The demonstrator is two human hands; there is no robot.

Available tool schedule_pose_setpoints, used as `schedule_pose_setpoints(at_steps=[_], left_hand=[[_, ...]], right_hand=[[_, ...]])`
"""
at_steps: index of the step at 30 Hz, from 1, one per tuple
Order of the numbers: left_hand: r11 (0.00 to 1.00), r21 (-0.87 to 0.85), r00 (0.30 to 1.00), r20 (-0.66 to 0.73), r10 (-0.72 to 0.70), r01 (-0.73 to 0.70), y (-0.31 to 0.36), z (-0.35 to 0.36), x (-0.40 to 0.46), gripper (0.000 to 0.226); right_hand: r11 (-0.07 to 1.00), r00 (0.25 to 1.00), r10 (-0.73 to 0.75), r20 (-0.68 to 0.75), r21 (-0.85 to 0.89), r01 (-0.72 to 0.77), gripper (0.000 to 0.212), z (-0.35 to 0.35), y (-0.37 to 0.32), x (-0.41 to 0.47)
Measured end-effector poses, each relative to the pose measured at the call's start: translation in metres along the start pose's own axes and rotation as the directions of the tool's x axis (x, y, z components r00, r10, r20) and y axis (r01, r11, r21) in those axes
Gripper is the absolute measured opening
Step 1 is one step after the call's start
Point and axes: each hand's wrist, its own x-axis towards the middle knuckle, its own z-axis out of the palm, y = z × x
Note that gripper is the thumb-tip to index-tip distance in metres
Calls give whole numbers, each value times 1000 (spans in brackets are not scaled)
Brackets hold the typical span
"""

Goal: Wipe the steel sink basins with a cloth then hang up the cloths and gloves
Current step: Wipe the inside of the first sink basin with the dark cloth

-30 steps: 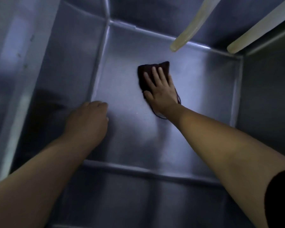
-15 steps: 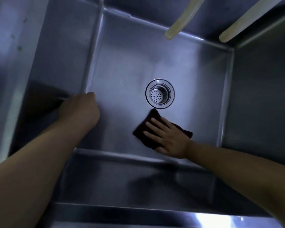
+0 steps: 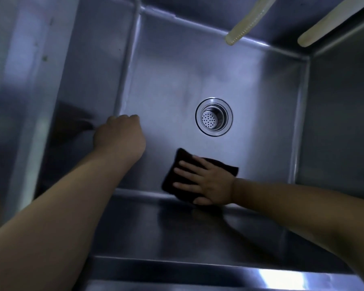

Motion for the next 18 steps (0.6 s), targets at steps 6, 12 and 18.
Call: schedule_pose_setpoints(at_steps=[6, 12, 18], left_hand=[[1000, -11, 1000, 11, 13, -13, 1, 3, -5, 24], [992, -37, 992, 20, 125, -124, 1, 14, -12, 32], [961, -25, 959, 55, 276, -275, 17, 20, -18, 84]], right_hand=[[999, 998, 47, -50, 20, -46, 56, -19, -39, 110], [999, 998, -12, -62, 41, 15, 55, -13, -32, 79], [996, 999, 41, 1, 75, -41, 58, 19, 7, -78]])
